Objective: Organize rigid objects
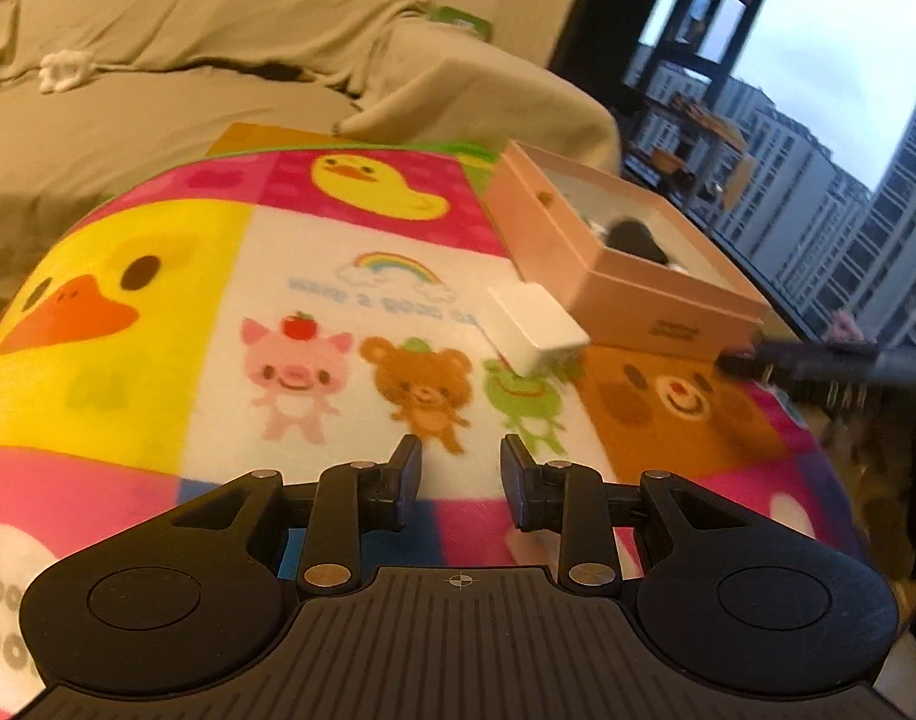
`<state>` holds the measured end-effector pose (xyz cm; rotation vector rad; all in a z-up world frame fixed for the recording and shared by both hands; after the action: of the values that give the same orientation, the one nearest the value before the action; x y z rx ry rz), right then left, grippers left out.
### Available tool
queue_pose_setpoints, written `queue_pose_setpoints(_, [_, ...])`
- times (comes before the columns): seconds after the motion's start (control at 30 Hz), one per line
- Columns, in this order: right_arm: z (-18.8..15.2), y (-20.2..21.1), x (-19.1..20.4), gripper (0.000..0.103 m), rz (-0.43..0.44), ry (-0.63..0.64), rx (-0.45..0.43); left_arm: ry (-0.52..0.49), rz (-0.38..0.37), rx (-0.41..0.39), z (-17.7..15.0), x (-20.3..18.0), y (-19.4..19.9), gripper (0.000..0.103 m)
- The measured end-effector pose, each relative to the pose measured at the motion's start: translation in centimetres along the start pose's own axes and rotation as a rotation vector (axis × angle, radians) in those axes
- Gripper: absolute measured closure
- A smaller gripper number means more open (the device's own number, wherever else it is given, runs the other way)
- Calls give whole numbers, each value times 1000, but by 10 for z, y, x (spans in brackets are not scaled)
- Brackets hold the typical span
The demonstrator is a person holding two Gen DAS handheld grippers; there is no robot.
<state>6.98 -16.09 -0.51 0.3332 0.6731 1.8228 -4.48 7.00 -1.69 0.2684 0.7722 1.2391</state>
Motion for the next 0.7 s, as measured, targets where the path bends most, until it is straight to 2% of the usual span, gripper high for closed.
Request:
queue_pose_setpoints(0.13, [-33, 10, 32, 31, 94, 40, 56, -8, 25, 17, -5, -9, 3, 71])
queue_pose_setpoints(0.2, [-40, 14, 50, 30, 134, 69, 44, -17, 29, 15, -5, -14, 6, 71])
queue_pose_setpoints(0.27, [-45, 15, 63, 26, 136, 95, 17, -35, 29, 20, -6, -20, 9, 71])
queue_pose_setpoints(0.33, [-50, 9, 70, 25, 127, 91, 26, -56, 31, 29, -9, -25, 11, 71])
queue_pose_setpoints(0.53, [-50, 4, 60, 20, 118, 21, 34, -29, 27, 14, -6, -21, 5, 71])
queue_pose_setpoints(0.6, [-51, 2, 59, 19, 111, 25, 33, -4, 2, -11, 2, -16, 1, 71])
queue_pose_setpoints(0.7, [-51, 2, 59, 18, 115, 22, 29, 74, -92, -52, 26, -3, -15, 71])
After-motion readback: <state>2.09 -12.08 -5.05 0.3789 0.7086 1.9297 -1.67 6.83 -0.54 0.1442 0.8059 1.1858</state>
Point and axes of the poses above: each gripper's, at about its wrist camera, not at the fingertips, and y roughly against the way its jaws point, x to its left, z to its top, the point moved 6 cm from there along -y, roughly the way its jaws point, and after that the axes turned 7 degrees about -z, right-handed, at the moved point
